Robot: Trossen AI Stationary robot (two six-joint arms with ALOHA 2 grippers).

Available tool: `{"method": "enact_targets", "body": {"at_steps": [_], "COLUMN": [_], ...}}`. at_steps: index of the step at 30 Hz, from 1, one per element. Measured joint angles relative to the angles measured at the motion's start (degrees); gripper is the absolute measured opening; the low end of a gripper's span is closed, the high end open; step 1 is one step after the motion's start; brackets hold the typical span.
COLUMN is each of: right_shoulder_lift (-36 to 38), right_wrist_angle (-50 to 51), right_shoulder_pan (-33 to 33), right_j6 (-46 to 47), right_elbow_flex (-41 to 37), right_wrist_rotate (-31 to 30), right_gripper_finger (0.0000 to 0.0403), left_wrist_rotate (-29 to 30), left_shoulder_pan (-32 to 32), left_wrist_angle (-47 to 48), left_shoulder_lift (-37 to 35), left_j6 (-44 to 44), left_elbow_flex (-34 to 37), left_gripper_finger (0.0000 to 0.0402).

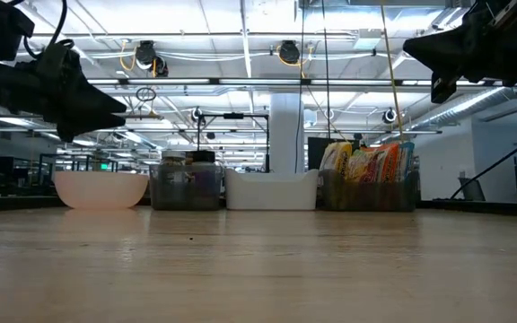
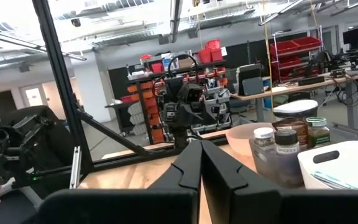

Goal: Pick & Place Food Item
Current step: Return to Home Position

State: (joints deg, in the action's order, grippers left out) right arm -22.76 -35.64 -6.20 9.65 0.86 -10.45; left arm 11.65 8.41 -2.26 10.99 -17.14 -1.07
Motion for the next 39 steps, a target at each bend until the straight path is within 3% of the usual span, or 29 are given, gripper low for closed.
{"method": "enact_targets", "body": {"at_steps": [6,39], "right_shoulder_lift": [0.0,0.0], "right_wrist_angle": [0.0,0.0], "right_shoulder_pan": [0.0,0.0], "right_j6": [0.1,0.1], "right_elbow_flex": [0.0,0.0], "right_wrist_rotate": [0.0,0.0], "right_gripper_finger": [0.0,0.0], "left_wrist_rotate": [-0.1,0.8], "left_shoulder_pan": [0.0,0.0], "left_wrist_angle": [0.4,-1.3], "left_shoulder_lift": [0.0,0.0], "left_j6": [-3.1,0.4], "left_elbow_flex": [0.0,0.0], "left_gripper_finger": [0.0202,0.0203]}}
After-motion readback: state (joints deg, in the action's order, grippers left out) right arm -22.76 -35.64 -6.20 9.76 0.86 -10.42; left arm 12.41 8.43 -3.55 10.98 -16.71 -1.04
